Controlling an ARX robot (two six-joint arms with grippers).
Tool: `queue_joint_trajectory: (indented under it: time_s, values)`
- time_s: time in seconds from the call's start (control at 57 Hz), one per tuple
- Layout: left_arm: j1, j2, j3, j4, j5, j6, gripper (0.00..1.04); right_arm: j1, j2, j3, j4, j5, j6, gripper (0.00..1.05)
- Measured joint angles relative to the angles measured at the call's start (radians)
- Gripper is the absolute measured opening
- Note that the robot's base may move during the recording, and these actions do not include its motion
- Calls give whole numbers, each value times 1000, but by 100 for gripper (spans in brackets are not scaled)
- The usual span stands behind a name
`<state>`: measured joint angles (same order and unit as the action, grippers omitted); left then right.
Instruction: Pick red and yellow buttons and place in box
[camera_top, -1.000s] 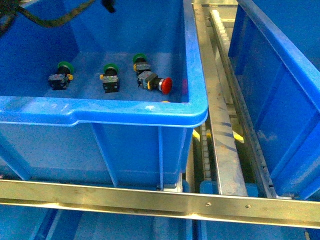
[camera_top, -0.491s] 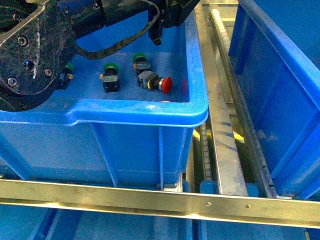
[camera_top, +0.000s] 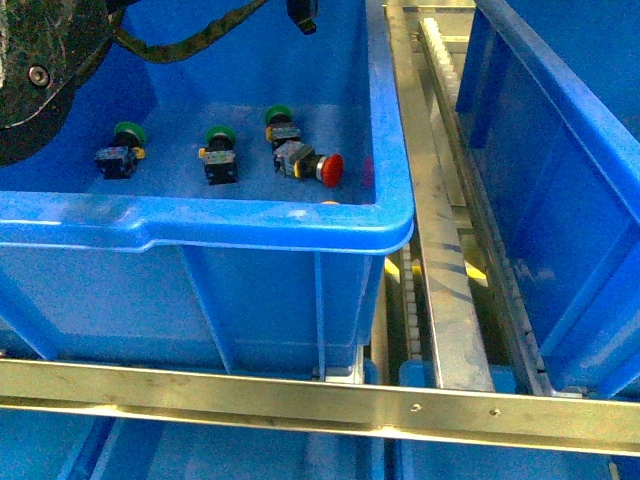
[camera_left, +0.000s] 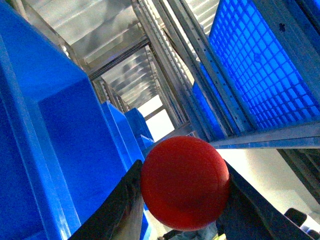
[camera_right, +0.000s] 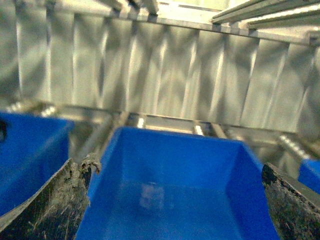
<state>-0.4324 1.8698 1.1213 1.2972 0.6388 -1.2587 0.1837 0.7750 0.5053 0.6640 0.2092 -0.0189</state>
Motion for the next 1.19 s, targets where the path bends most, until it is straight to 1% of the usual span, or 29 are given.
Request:
queue_joint_trajectory:
  time_s: [0.053, 0.088, 0.105, 0.14, 0.176, 0.211, 0.228, 0.246, 0.281, 0.298, 0.421, 0.527, 0.649, 0.93, 1.194]
  values:
    - [-1, 0, -2, -9, -4, 5, 34, 38, 48, 15, 59, 21, 207, 99]
    - [-2, 0, -5, -9, -3, 6, 34, 59, 74, 16, 92, 27, 303, 99]
    - [-2, -1, -6, -9, -3, 6, 34, 80, 101, 16, 129, 28, 397, 99]
    - [-2, -1, -8, -9, -5, 9, 34, 114, 152, 17, 188, 35, 527, 99]
    - [-2, -1, -8, -9, -8, 9, 34, 143, 217, 19, 253, 50, 692, 99]
    - [-2, -1, -8, -9, -10, 10, 34, 153, 256, 23, 290, 61, 781, 99]
    - [-2, -1, -8, -9, -10, 10, 34, 155, 265, 25, 298, 63, 793, 99]
    - [-2, -1, -8, -9, -10, 10, 34, 158, 283, 30, 313, 69, 843, 99]
    - [-2, -1, -8, -8, -11, 11, 34, 162, 306, 37, 334, 80, 891, 99]
    - [-2, -1, -8, -8, -11, 11, 34, 166, 328, 45, 354, 92, 951, 99]
    - [-2, -1, -9, 8, -22, 9, 34, 172, 420, 64, 446, 124, 1134, 99]
    - [-2, -1, -12, 22, -33, 4, 34, 179, 473, 74, 486, 140, 1208, 99]
    - [2, -2, -19, 25, -38, 1, 34, 200, 535, 91, 519, 152, 1246, 99]
    - [-13, -2, -26, 24, -37, -3, 34, 272, 665, 143, 556, 170, 1265, 99]
    - [-32, -2, -26, 10, -37, -2, 34, 296, 684, 192, 561, 182, 1265, 99]
